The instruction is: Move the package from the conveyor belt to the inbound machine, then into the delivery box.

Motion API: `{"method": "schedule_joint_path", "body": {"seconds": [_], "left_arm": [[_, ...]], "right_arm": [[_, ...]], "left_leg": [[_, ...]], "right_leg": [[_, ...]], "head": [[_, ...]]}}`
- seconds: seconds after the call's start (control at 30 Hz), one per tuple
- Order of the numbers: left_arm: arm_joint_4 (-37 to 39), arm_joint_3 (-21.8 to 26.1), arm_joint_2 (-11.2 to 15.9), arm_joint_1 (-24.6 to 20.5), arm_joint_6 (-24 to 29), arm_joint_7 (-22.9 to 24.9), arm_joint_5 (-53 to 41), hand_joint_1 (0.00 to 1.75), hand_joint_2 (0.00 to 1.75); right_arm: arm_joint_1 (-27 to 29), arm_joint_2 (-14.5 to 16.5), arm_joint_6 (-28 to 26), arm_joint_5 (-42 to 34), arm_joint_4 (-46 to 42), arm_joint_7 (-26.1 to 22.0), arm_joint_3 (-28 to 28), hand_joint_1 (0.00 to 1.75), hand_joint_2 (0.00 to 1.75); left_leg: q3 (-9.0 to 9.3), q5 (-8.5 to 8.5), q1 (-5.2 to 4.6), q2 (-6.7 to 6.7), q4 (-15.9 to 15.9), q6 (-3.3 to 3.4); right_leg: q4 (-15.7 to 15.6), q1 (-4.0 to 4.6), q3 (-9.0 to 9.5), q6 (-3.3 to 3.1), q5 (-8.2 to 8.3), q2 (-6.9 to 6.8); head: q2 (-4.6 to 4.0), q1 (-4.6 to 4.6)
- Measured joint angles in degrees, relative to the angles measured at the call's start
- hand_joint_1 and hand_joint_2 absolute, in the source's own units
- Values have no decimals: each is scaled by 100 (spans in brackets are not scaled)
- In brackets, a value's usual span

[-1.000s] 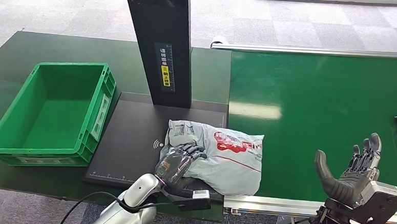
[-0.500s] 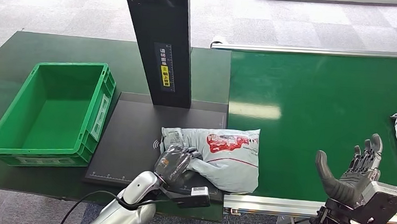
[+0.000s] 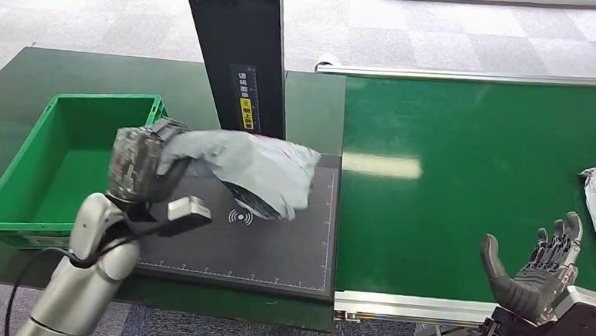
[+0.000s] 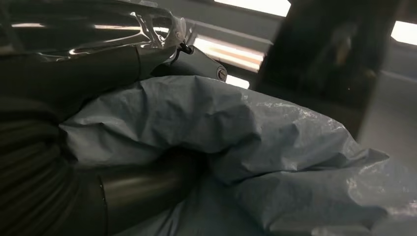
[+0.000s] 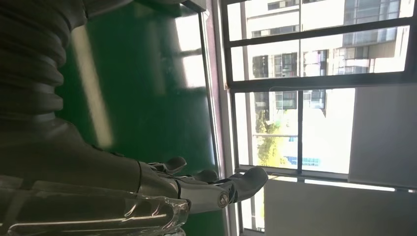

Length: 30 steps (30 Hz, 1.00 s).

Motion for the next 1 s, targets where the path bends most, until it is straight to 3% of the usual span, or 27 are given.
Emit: {"method": "schedule_joint_path", "body": {"seconds": [0.13,0.33,0.43,0.57,0.73,0.97,1.0], "left_arm": [[-337,709,302,-154,-48,-227,29,175,175],[-522,992,490,-146,109,-62,-103,175,175],[-536,1294,820,-141,282,159,99,175,175],[-470,1891,1250,-114,318,94,243,175,175],[241,2761,1707,-274,281,233,-430,175,175],[1736,3024,2063,-594,382,951,-1545,175,175],[1916,3047,2088,-614,405,1015,-1613,164,175]], "right_arm": [[-8,-32,-21,-37,23,-14,-13,0,175],[-13,-34,-35,-56,34,-17,-11,0,175],[-14,-35,-84,-107,43,-19,-16,0,175],[-9,-43,-148,-138,48,-32,-23,0,175],[-17,-45,-191,-162,49,-35,-15,0,175],[-47,-45,-199,-191,69,-41,90,0,175],[-46,-45,-201,-192,69,-42,102,0,175]], "left_leg": [[-1,3,1,-6,0,-3],[-11,1,-6,-3,1,-1],[-10,0,-5,13,0,-2],[-14,1,8,14,-1,-5],[-13,2,11,29,-2,-8],[-14,4,8,28,-1,-8],[-14,3,8,29,-1,-8]], "right_leg": [[1,0,3,-2,-2,-8],[0,-6,1,0,0,-4],[0,-5,-11,-1,1,11],[2,11,-16,-8,-1,14],[4,15,-23,-15,1,26],[4,12,-19,-15,3,25],[4,12,-20,-16,4,25]], "head": [[0,3],[0,6],[0,2],[0,4],[0,5],[0,5],[0,5]]}}
